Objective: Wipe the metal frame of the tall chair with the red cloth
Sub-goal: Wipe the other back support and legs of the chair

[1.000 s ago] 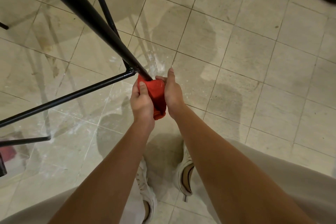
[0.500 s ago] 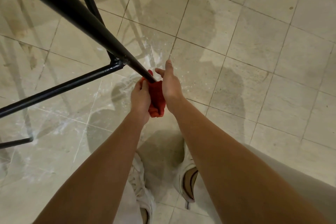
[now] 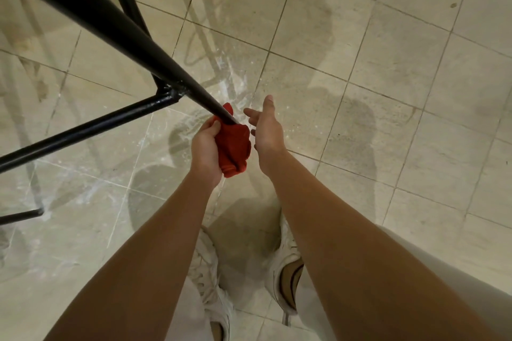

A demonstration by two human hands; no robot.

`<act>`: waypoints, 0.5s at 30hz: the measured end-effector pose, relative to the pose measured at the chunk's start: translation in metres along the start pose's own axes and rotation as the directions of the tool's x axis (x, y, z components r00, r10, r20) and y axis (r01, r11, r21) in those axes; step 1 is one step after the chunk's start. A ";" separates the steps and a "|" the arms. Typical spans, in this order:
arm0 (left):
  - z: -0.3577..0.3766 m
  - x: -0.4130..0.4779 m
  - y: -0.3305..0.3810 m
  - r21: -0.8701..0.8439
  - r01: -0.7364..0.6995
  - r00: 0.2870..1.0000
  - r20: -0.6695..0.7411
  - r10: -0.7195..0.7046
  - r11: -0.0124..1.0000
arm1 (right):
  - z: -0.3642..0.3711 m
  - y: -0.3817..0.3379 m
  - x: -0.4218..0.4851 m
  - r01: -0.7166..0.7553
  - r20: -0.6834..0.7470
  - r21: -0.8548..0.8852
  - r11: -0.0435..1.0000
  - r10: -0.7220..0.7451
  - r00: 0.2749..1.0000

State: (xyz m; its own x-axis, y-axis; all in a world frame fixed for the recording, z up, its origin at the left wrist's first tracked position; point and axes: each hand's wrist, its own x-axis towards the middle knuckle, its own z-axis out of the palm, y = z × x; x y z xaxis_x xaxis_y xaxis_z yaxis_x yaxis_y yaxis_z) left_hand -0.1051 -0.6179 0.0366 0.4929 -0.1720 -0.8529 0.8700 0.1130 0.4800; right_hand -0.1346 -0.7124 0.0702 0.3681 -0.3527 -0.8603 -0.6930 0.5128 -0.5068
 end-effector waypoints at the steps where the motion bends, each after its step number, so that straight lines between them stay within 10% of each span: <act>1: 0.002 0.001 0.001 0.051 -0.003 1.000 0.001 0.003 0.999 | 0.001 0.000 -0.001 0.001 0.015 0.002 1.000 -0.001 1.000; 15: -0.001 -0.004 0.027 0.220 0.033 0.997 0.055 -0.046 0.975 | 0.002 -0.001 -0.012 -0.011 0.015 0.014 1.000 0.010 1.000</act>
State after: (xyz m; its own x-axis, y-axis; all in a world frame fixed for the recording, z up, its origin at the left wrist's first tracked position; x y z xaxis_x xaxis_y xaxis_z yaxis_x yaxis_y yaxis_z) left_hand -0.0841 -0.6131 0.0531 0.4525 -0.2305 -0.8615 0.8675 -0.1103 0.4851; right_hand -0.1366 -0.7069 0.0806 0.3703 -0.3354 -0.8662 -0.6881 0.5274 -0.4983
